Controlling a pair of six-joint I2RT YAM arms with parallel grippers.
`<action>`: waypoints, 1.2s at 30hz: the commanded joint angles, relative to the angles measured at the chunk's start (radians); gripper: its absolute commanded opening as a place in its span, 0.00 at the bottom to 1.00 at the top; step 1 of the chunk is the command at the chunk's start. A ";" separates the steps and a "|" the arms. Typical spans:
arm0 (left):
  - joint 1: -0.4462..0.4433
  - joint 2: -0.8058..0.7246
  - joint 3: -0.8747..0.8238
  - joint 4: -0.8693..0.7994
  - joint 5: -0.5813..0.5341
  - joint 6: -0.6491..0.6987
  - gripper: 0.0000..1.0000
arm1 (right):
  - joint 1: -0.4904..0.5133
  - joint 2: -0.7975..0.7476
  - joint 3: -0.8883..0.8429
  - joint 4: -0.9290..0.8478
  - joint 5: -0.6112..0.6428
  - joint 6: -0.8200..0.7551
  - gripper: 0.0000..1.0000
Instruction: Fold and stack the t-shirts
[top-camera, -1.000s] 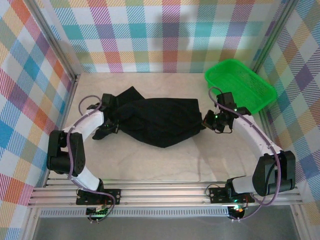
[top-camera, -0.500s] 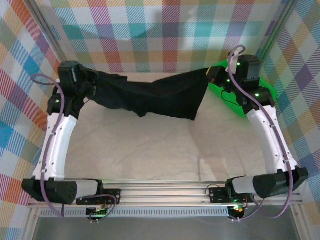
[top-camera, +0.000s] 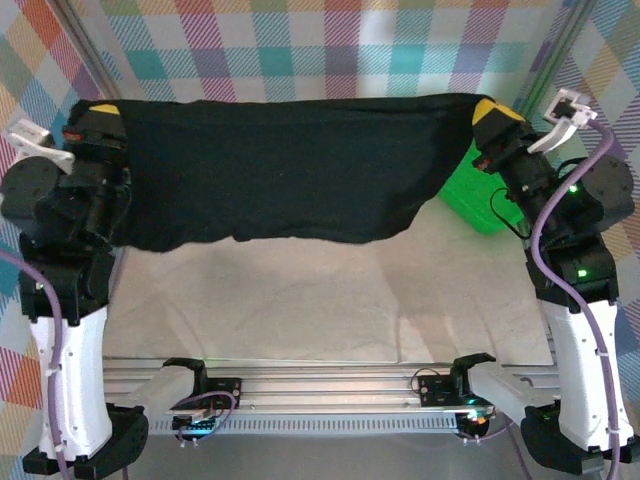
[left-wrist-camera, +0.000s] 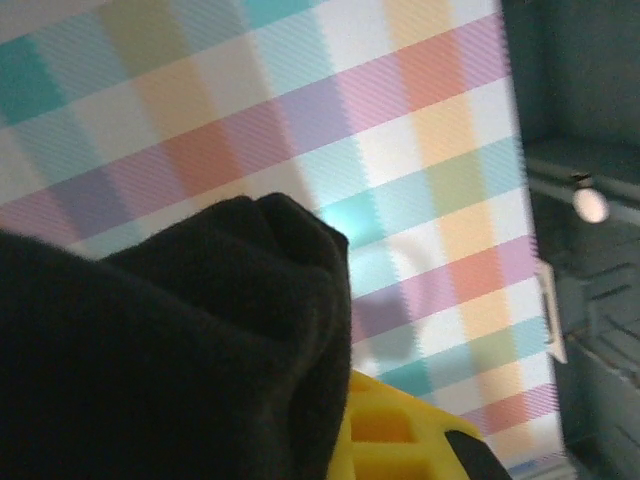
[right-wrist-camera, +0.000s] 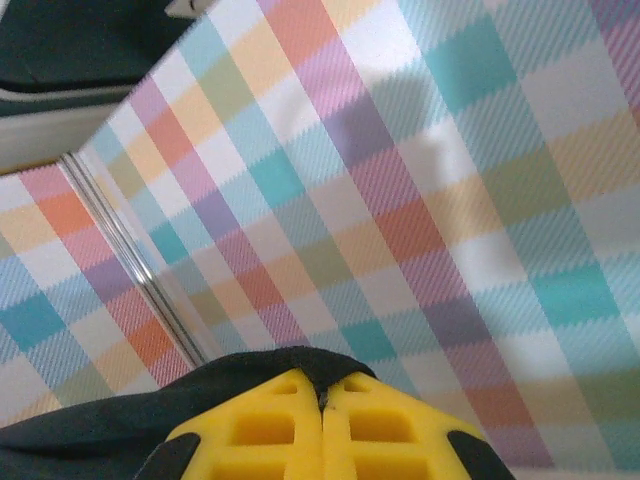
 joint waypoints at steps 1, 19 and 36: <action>0.013 0.110 0.059 0.077 -0.074 0.027 0.00 | -0.009 0.101 0.014 0.110 0.101 -0.050 0.00; -0.079 0.913 0.515 -0.488 -0.001 0.183 1.00 | -0.075 0.801 0.233 -0.143 -0.070 0.071 0.77; 0.015 0.768 -0.582 -0.269 0.215 0.084 0.51 | 0.103 1.010 -0.130 -0.299 -0.079 0.191 0.62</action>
